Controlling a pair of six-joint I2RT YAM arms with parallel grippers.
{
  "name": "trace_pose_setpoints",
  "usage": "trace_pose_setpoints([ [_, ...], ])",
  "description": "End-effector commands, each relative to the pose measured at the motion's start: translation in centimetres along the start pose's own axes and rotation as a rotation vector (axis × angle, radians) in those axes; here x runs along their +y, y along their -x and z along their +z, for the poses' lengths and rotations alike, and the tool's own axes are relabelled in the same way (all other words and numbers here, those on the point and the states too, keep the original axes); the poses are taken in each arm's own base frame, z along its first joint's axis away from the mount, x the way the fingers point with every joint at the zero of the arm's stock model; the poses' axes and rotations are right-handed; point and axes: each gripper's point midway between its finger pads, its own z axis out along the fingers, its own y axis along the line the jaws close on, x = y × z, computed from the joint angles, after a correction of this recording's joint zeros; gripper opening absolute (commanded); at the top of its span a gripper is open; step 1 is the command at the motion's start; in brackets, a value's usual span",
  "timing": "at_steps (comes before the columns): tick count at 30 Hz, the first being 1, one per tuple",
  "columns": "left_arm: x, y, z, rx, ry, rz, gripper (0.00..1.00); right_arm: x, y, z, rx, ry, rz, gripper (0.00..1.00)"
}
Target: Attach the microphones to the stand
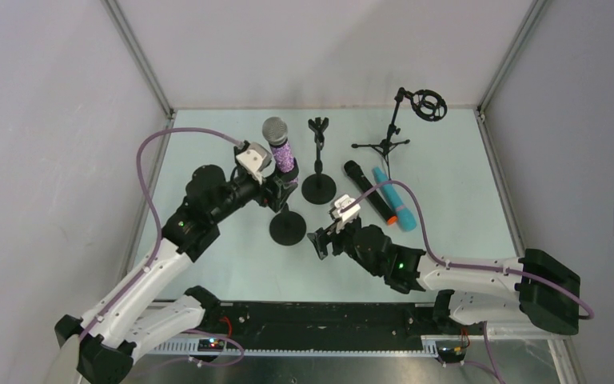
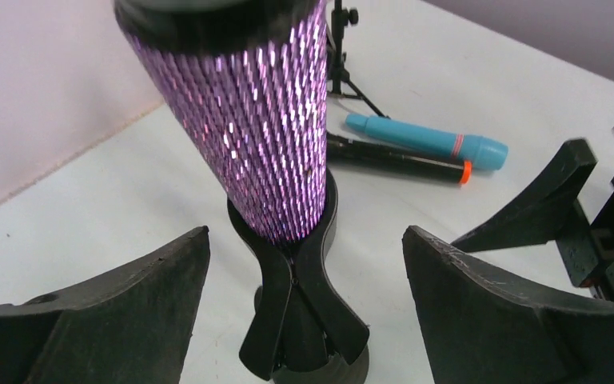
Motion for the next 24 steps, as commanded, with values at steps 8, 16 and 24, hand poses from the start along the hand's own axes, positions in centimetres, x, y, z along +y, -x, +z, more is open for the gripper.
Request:
trace_pose_setpoints([
  [8,0.7,3.6,0.6,-0.082,0.012,0.04,0.97,0.2,0.8,0.1,-0.04,-0.001,0.034,0.83],
  [16,2.1,5.7,1.4,-0.148,0.077,0.056,1.0,0.3,0.5,0.2,-0.037,0.0,0.037,0.82],
  [24,2.1,9.0,0.6,-0.232,0.082,0.053,0.75,0.5,0.0,0.4,-0.022,0.008,0.048,0.78],
])
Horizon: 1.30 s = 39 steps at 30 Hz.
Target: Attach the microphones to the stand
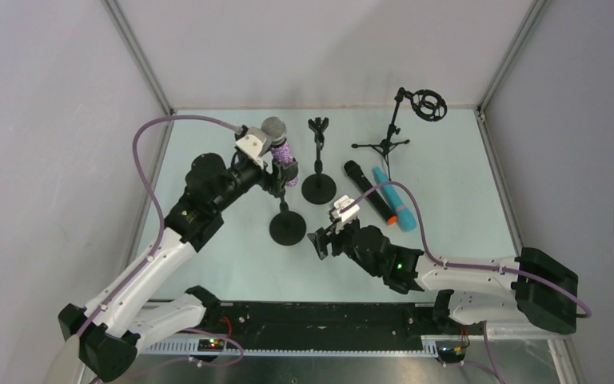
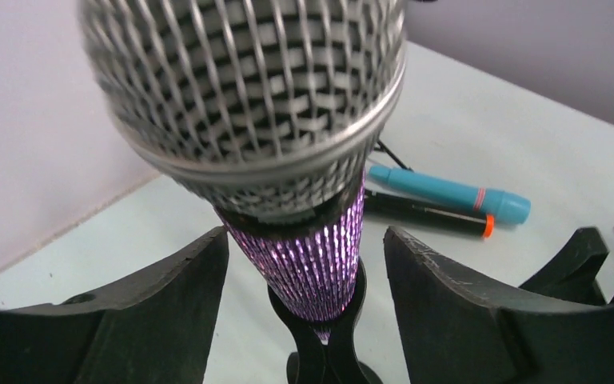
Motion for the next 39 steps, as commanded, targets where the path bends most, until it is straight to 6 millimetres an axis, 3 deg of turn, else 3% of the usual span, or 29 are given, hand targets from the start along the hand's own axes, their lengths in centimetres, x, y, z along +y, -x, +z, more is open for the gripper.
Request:
trace_pose_setpoints([
  [1,0.6,5.1,-0.5,-0.146,0.02,0.017,0.72,0.5,0.5,0.2,-0.027,0.009,0.036,0.77],
  [9,0.7,4.3,-0.3,-0.13,0.02,0.049,0.48,0.3,0.8,0.1,-0.034,0.004,0.039,0.71],
  [12,1.5,5.1,-0.6,-0.15,0.059,0.088,0.27,0.3,0.9,0.1,-0.036,0.003,0.039,0.69],
  [14,2.3,6.0,-1.0,-0.167,0.09,0.12,0.21,0.3,1.0,0.1,-0.04,0.006,0.039,0.69],
  [20,6.0,7.9,-2.0,-0.191,0.206,0.169,0.22,0.3,1.7,0.1,-0.062,0.002,0.041,0.72],
  [24,9.3,7.5,-2.6,-0.163,0.301,0.165,0.2,0.0,2.1,-0.1,-0.07,-0.008,0.044,0.74],
  [28,12.4,6.6,-3.2,-0.125,0.381,0.158,0.2,-0.1,2.6,-0.3,-0.081,-0.014,0.051,0.84],
  [32,14.1,5.7,-3.4,-0.097,0.424,0.159,0.21,-0.1,3.3,-0.5,-0.094,-0.016,0.05,0.99],
  [39,15.5,5.0,-4.0,-0.083,0.463,0.119,0.23,-0.5,3.9,-0.7,-0.103,-0.032,0.05,0.99],
])
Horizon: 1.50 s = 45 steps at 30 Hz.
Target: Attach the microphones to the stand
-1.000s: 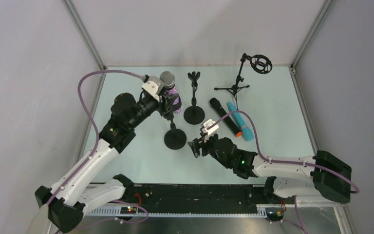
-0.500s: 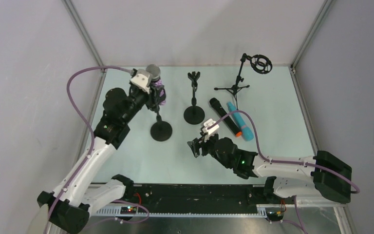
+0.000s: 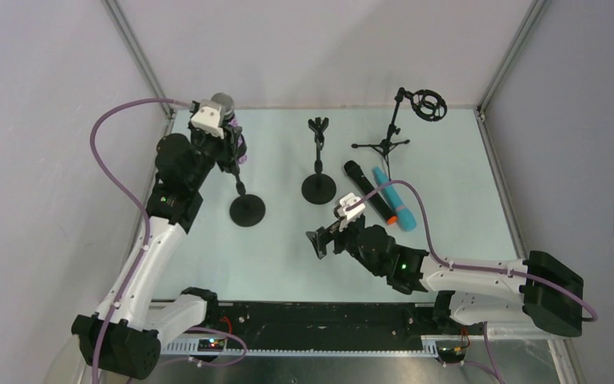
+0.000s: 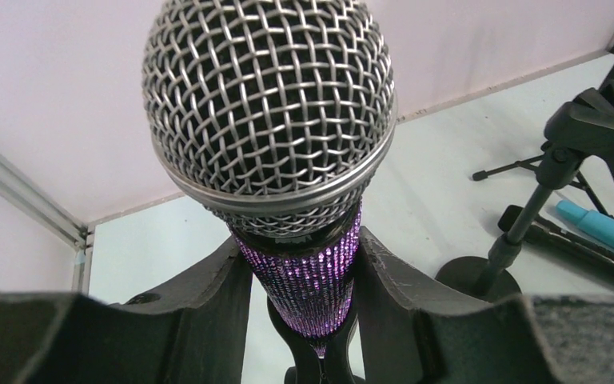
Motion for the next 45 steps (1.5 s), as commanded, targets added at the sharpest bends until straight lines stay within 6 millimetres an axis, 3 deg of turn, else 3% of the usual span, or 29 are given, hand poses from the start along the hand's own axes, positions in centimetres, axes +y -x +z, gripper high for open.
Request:
trace_pose_setpoints([
  [1,2.4,3.5,-0.3,-0.094,0.07,0.049,0.23,-0.3,2.5,-0.2,-0.061,-0.024,0.022,0.99],
  [8,3.2,3.9,-0.6,-0.106,0.085,0.029,0.29,-0.6,2.7,-0.3,-0.061,-0.038,0.03,0.99],
  [11,3.0,3.1,-0.9,-0.089,0.081,0.025,0.66,-0.6,3.1,-0.1,-0.059,-0.04,0.034,1.0],
  [15,3.3,2.3,-1.4,-0.076,0.108,0.009,0.96,-0.7,3.9,0.2,-0.061,-0.046,0.039,1.0],
  [16,3.3,2.3,-1.6,-0.078,0.112,-0.001,0.99,-0.9,3.8,0.4,-0.055,-0.049,0.04,0.99],
  [30,4.2,1.8,-3.2,-0.063,0.175,-0.038,1.0,-2.0,7.9,1.9,-0.061,-0.041,0.065,0.99],
  [36,4.1,2.2,-5.0,-0.078,0.194,-0.065,1.0,-3.3,9.2,1.7,-0.082,-0.05,0.07,0.99],
  [45,3.5,4.8,-8.7,-0.144,0.185,-0.048,1.0,-4.3,10.6,1.4,-0.095,-0.089,0.061,1.0],
])
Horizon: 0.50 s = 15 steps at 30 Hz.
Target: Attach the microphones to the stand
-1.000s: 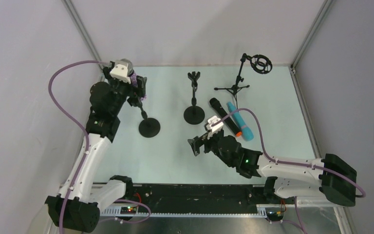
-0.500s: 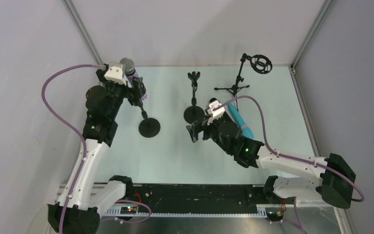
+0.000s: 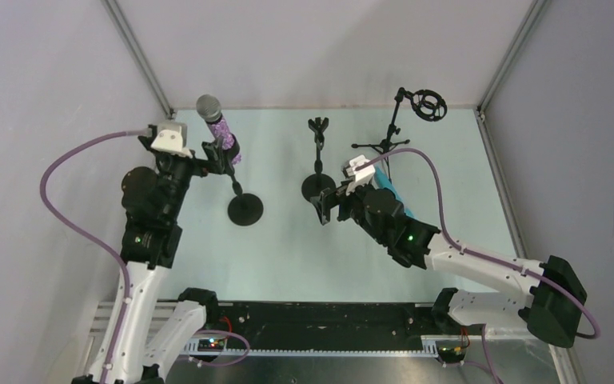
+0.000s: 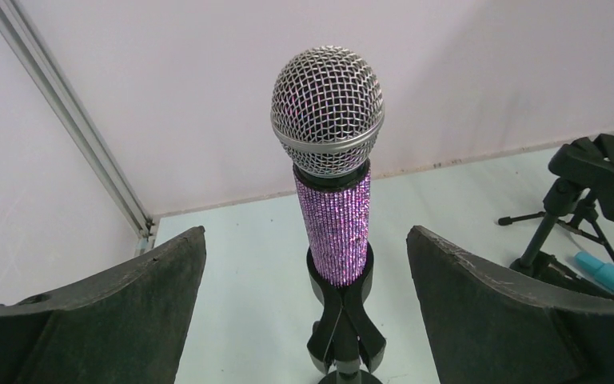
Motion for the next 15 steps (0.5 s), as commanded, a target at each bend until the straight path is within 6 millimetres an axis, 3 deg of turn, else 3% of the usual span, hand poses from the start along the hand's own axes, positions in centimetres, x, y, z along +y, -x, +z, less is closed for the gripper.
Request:
trace_pose_setpoints([
  [1,0.3,1.9,-2.0,-0.051,0.008,-0.003,1.0,-0.4,3.4,-0.5,-0.058,-0.025,0.01,1.0],
  [6,-0.8,2.3,-4.0,-0.074,-0.054,0.03,1.0,-2.8,4.1,-0.9,-0.071,-0.106,0.036,1.0],
  [14,-2.8,2.0,-5.7,-0.084,-0.168,0.058,1.0,-15.3,6.2,-2.8,-0.147,-0.474,0.199,1.0],
  [15,-2.9,1.9,-5.8,-0.079,-0.171,0.056,1.0,-16.0,6.4,-3.1,-0.158,-0.49,0.211,1.0],
])
